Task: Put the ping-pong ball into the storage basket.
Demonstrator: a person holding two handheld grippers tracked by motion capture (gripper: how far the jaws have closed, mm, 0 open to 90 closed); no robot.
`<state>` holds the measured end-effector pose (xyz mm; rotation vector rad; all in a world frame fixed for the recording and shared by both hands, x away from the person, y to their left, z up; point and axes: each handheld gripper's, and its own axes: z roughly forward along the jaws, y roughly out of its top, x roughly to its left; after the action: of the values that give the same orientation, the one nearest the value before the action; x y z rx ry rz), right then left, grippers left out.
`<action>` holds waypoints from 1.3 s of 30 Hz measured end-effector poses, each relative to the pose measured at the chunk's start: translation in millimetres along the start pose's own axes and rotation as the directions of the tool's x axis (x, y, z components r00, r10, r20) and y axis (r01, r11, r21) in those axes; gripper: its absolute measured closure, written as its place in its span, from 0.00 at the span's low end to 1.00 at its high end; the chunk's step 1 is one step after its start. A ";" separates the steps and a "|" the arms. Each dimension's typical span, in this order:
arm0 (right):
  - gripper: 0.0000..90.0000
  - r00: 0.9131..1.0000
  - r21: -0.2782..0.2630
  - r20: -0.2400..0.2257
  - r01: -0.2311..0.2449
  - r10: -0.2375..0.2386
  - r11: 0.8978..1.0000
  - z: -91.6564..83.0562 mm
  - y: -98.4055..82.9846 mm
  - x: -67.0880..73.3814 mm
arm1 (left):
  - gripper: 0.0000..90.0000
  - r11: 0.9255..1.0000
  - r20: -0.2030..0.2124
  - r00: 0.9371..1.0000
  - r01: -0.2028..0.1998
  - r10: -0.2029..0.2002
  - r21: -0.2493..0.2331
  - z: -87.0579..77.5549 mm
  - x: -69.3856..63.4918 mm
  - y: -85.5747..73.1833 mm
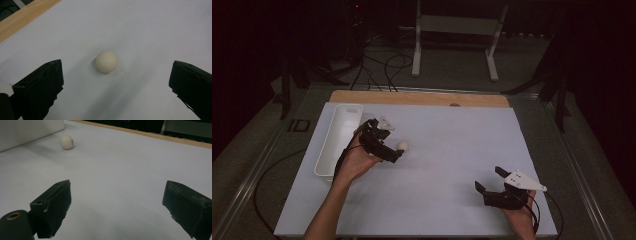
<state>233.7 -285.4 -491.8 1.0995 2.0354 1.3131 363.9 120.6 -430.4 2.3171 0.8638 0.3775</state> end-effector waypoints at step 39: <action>0.09 1.000 -0.002 -0.009 -0.014 0.014 1.000 0.1 -0.3 -1.6 | 0.00 0.996 -0.009 1.000 0.029 -0.028 0.083 32.4 -0.6 18.7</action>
<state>234.5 -286.7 -492.2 1.1109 2.0355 1.3288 387.4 94.3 -442.9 2.3777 0.9318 0.3446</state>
